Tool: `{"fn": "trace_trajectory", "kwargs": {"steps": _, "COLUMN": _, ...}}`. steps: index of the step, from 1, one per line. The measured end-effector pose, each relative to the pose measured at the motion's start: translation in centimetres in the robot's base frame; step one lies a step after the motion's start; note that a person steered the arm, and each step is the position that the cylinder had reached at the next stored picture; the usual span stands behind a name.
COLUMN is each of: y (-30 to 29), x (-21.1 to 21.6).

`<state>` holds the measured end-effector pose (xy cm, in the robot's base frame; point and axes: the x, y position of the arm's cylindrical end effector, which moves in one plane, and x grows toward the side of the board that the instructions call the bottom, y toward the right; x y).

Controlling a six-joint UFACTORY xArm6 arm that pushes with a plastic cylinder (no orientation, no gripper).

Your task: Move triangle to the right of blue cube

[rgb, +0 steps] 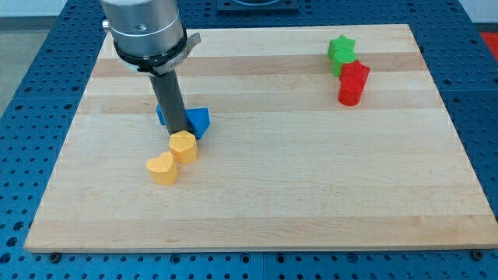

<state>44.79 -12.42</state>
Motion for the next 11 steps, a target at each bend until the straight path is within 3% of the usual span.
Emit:
{"fn": "trace_trajectory", "kwargs": {"steps": 7, "y": 5.5, "x": 0.3}}
{"fn": "trace_trajectory", "kwargs": {"steps": 11, "y": 4.9, "x": 0.1}}
